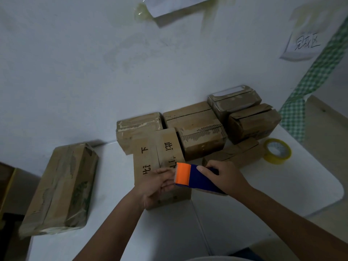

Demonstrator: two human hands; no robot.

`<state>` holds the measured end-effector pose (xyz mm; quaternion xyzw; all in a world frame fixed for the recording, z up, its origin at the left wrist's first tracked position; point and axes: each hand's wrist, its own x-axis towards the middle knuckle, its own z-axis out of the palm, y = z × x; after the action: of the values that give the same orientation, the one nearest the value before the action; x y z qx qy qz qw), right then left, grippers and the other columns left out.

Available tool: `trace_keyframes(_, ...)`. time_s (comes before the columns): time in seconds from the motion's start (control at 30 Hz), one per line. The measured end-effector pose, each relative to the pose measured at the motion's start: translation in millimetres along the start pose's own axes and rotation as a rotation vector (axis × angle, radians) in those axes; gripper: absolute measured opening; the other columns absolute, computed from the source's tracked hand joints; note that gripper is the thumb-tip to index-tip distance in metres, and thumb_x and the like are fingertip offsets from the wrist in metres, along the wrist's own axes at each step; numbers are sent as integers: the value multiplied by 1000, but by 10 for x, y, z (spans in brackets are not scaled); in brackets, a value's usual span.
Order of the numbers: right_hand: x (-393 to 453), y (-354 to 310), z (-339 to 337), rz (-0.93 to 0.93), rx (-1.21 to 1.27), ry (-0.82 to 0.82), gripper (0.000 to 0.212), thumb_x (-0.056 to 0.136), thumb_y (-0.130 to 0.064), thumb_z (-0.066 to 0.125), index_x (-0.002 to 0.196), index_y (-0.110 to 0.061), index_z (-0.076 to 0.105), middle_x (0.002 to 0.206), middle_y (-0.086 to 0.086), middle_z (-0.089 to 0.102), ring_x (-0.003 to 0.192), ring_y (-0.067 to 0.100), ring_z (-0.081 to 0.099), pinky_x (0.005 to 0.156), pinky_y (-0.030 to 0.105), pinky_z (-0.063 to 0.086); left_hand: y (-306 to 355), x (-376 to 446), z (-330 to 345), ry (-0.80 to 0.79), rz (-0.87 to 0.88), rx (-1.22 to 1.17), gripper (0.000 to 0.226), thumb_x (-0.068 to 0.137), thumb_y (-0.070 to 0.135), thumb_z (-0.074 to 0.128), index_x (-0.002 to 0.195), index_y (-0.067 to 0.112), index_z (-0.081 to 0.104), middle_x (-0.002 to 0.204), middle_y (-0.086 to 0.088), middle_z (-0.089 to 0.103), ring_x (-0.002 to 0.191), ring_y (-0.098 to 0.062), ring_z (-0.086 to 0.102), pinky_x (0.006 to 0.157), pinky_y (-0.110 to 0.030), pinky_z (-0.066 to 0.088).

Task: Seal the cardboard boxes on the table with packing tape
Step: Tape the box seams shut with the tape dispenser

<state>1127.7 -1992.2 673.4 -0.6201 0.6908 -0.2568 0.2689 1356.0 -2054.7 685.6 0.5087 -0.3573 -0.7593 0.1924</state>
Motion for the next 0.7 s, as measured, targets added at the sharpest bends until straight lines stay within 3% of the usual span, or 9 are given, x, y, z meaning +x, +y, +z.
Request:
trace_keyframes(0.13, 28, -79, -3, -20, -92, -19, 73, 76, -80, 27, 79, -16, 62, 72, 0, 65, 65, 11, 62, 64, 34, 52, -74, 4, 1, 36, 33, 4, 18, 93, 13, 62, 107, 5, 70, 95, -10, 75, 82, -13, 73, 63, -22, 55)
trace_keyframes(0.3, 77, -143, -42, -96, -185, -65, 56, 73, -81, 28, 65, -29, 46, 61, -9, 53, 57, 2, 53, 52, 19, 32, -122, -103, 1, 99, 142, 25, 20, 99, 10, 54, 105, -2, 69, 84, -10, 72, 69, -10, 68, 61, -20, 52)
trace_keyframes(0.4, 114, -129, -45, -143, -219, -104, 61, 72, -83, 28, 70, -27, 52, 65, -10, 56, 60, 1, 54, 54, 18, 34, -180, -165, -103, 153, 153, -5, 17, 97, 11, 57, 99, -1, 68, 77, -9, 68, 66, -11, 63, 68, -24, 51)
trace_keyframes(0.53, 180, 50, -134, -195, -381, -182, 72, 73, -83, 23, 74, -21, 59, 65, -5, 58, 57, 5, 53, 52, 19, 34, -237, -241, -600, 407, 183, -116, 10, 94, 5, 61, 96, 0, 69, 73, -8, 67, 65, -13, 61, 63, -20, 53)
trace_keyframes(0.6, 226, 220, -227, -186, -466, -214, 76, 73, -85, 21, 79, -21, 63, 69, -4, 62, 60, 7, 56, 55, 21, 39, -336, -313, -952, 547, 164, -137, 10, 93, 7, 62, 96, 3, 71, 75, -7, 72, 72, -14, 66, 70, -23, 53)
trace_keyframes(0.7, 311, 378, -268, -188, -544, -239, 72, 75, -86, 26, 79, -24, 62, 71, -7, 62, 63, 6, 55, 53, 21, 32, -562, -396, -1231, 589, 78, -127, 12, 93, 13, 65, 98, 4, 72, 77, -5, 73, 72, -13, 68, 75, -27, 50)
